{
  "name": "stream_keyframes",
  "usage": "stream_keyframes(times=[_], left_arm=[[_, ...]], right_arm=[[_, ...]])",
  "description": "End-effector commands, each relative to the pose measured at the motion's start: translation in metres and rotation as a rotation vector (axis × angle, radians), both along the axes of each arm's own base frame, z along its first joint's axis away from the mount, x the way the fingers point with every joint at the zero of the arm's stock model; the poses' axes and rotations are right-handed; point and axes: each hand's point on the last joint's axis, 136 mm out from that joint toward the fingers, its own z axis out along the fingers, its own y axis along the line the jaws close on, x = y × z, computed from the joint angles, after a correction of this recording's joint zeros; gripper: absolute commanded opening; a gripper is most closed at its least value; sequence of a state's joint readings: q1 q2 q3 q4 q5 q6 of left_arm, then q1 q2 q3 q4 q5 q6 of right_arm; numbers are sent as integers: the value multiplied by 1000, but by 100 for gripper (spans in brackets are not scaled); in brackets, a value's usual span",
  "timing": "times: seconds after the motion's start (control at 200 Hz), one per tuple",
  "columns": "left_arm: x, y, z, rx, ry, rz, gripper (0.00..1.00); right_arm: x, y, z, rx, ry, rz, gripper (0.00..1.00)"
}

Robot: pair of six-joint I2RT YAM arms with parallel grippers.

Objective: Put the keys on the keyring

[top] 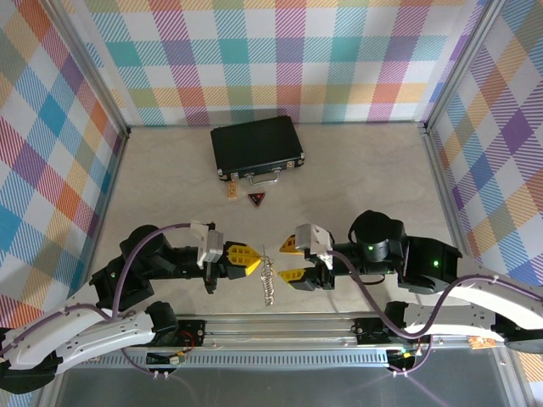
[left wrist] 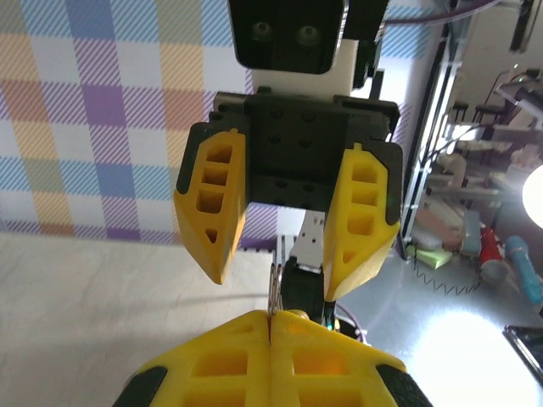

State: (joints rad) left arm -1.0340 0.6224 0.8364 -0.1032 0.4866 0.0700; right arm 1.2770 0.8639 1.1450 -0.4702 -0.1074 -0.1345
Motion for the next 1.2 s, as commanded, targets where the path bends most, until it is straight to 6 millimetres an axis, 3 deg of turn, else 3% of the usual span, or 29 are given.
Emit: stream_keyframes(times=[0.0, 0.295, 0.595, 0.77, 0.96, 1.07, 1.195], left_arm=[[-9, 3, 22, -99, -36, -41, 0], [-12, 6, 22, -109, -36, -45, 0], [-10, 8, 21, -107, -39, -30, 0], [-9, 8, 21, -104, -40, -27, 0], [2, 6, 13, -66, -32, 32, 0], [8, 5, 3, 1, -27, 65, 12], [10, 5, -3, 34, -16, 73, 13]], right_arm=[[-7, 8, 31, 154, 45, 30, 48], [-8, 23, 34, 188, 80, 56, 44], [-5, 31, 26, 142, 86, 52, 20], [-4, 31, 24, 130, 80, 52, 0], [3, 27, 15, 56, 44, 11, 0], [12, 20, 8, -42, -1, -36, 0], [20, 14, -2, -163, -23, -78, 0]])
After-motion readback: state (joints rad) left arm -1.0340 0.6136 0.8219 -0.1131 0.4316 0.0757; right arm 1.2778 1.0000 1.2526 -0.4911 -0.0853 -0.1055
